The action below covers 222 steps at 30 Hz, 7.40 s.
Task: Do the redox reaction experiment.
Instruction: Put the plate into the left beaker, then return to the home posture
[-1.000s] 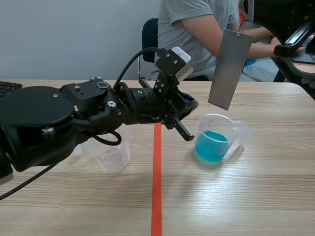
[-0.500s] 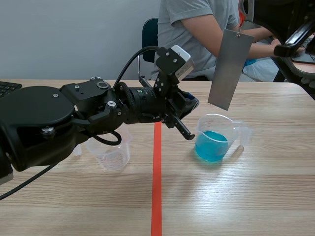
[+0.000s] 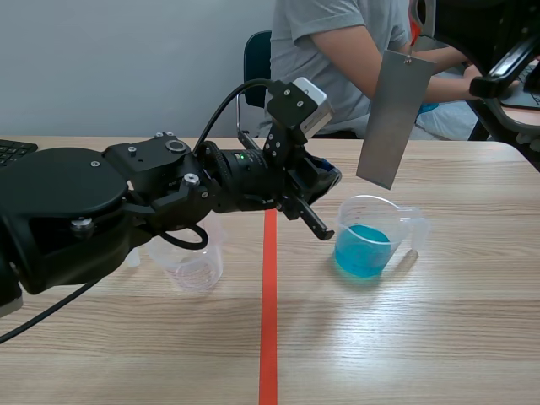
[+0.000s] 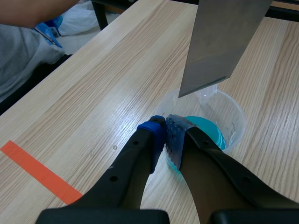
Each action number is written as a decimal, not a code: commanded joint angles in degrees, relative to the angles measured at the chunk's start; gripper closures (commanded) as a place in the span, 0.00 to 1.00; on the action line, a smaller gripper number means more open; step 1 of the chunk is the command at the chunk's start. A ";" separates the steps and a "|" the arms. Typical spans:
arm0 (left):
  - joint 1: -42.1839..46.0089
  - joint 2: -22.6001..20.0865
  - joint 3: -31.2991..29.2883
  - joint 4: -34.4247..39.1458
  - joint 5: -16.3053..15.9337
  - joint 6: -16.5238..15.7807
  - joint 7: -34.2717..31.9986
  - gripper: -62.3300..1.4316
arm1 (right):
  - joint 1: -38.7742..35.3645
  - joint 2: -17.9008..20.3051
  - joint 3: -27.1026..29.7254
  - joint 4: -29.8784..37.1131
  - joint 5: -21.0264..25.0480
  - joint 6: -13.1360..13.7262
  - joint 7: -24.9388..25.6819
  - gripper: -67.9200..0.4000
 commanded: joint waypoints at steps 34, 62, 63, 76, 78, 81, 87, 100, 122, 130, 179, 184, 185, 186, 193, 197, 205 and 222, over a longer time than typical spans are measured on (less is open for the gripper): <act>75.56 -36.94 -56.19 25.79 -5.07 6.54 -8.22 0.92 | 6.03 4.57 -10.01 0.42 0.70 -1.49 4.81 0.97; 95.73 -15.06 -63.49 23.32 -4.61 9.86 -7.72 0.92 | 20.13 -6.49 -39.06 -6.34 -12.22 -11.47 10.97 0.97; 95.73 -14.80 -63.49 23.32 -4.61 9.86 -7.72 0.92 | 20.31 -7.08 -39.76 -6.82 -12.90 -11.58 11.50 0.97; 96.48 -12.35 -63.49 23.32 -4.61 9.86 -7.85 0.92 | 21.14 -13.86 -46.07 -14.23 -19.50 -12.02 13.92 0.97; 96.54 -12.35 -63.49 23.32 -4.61 9.88 -7.93 0.92 | 21.14 -14.38 -46.88 -14.73 -20.35 -12.24 14.27 0.97; 96.54 -12.37 -63.49 23.32 -4.61 9.88 -7.91 0.92 | 21.11 -14.62 -47.54 -14.88 -20.57 -12.63 14.32 0.97; 96.54 -12.37 -63.49 23.32 -4.61 9.88 -7.93 0.92 | 21.11 -14.62 -47.58 -15.76 -21.33 -12.85 14.51 0.97; 96.52 -12.37 -63.49 23.32 -4.61 9.88 -7.93 0.92 | 21.14 -14.62 -47.58 -24.96 -24.70 -12.85 21.44 0.97; 96.50 -12.35 -63.49 23.32 -4.61 9.88 -8.09 0.92 | 21.11 -16.37 -49.55 -35.50 -34.88 -12.81 30.51 0.72; 96.50 -12.35 -63.49 23.32 -4.63 9.90 -8.37 0.73 | 20.96 -16.57 -50.49 -35.41 -32.81 -7.04 33.79 0.27; 95.45 -13.55 -76.30 50.38 11.10 -3.52 -11.21 0.00 | -46.10 10.93 -2.78 16.63 -11.85 -18.84 31.82 0.00; 92.37 -8.37 -77.29 53.44 15.96 -8.57 -11.13 0.00 | -46.93 10.93 -2.27 16.76 -11.85 -18.84 30.82 0.00; 91.67 -7.45 -77.26 53.90 16.92 -9.07 -11.08 0.00 | -46.80 10.93 -2.19 16.76 -11.85 -18.84 30.71 0.00; 90.88 -6.47 -77.26 54.34 17.62 -9.81 -10.88 0.00 | -46.66 10.93 -2.10 16.76 -11.85 -18.86 30.69 0.00; 85.53 -2.64 -77.18 55.84 19.28 -14.62 -9.22 0.00 | -46.62 10.93 -2.12 16.76 -11.89 -18.84 30.67 0.00; 82.47 -2.69 -76.19 55.84 19.26 -14.80 -8.09 0.00 | -46.62 10.93 -2.12 16.76 -11.89 -18.84 29.75 0.00; 80.94 -2.69 -73.20 55.84 19.26 -14.78 -8.33 0.00 | -46.62 10.93 -2.12 16.76 -11.89 -18.84 29.38 0.00; 80.94 -2.69 -72.94 55.69 19.26 -14.58 -9.27 0.00 | -46.64 10.93 -2.12 16.76 -11.89 -18.84 29.35 0.00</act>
